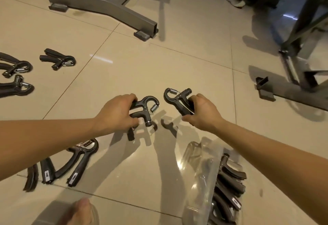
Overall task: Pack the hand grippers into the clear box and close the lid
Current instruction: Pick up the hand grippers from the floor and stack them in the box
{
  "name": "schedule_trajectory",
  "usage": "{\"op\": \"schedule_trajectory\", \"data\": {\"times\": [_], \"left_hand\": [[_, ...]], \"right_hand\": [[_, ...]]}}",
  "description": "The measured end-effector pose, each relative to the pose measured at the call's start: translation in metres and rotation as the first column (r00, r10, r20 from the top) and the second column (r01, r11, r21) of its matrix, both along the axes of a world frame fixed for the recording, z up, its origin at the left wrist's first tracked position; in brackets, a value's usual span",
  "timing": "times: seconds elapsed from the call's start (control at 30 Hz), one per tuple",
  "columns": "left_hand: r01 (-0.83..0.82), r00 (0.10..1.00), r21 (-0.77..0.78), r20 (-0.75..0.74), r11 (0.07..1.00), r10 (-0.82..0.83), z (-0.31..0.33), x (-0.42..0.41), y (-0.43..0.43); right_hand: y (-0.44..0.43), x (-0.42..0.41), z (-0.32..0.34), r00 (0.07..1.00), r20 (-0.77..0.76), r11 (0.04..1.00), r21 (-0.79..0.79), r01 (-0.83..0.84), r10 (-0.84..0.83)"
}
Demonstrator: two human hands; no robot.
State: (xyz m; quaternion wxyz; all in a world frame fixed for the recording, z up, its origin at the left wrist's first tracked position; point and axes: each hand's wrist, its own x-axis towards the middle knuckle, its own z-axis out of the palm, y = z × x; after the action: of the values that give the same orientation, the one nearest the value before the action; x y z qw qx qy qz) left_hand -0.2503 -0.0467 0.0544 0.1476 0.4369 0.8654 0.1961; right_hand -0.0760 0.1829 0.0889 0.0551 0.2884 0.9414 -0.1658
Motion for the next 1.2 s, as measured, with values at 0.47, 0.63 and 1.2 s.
{"op": "schedule_trajectory", "data": {"times": [0.47,0.63,1.2], "left_hand": [[0.226,0.974,-0.066,0.037,0.972,-0.223,0.1,0.146,0.038],[0.302,0.953,-0.097,0.027,0.948,-0.301,0.092,0.188,0.054],[0.389,0.906,-0.031,0.19,0.921,-0.377,0.055,0.2,0.061]], "right_hand": [[0.006,0.195,0.074,0.998,-0.062,0.998,-0.066,0.023,-0.027],[0.012,0.252,0.059,0.995,-0.061,0.993,-0.094,0.07,-0.076],[0.015,0.257,-0.052,0.966,0.249,0.994,-0.073,0.087,-0.066]]}}
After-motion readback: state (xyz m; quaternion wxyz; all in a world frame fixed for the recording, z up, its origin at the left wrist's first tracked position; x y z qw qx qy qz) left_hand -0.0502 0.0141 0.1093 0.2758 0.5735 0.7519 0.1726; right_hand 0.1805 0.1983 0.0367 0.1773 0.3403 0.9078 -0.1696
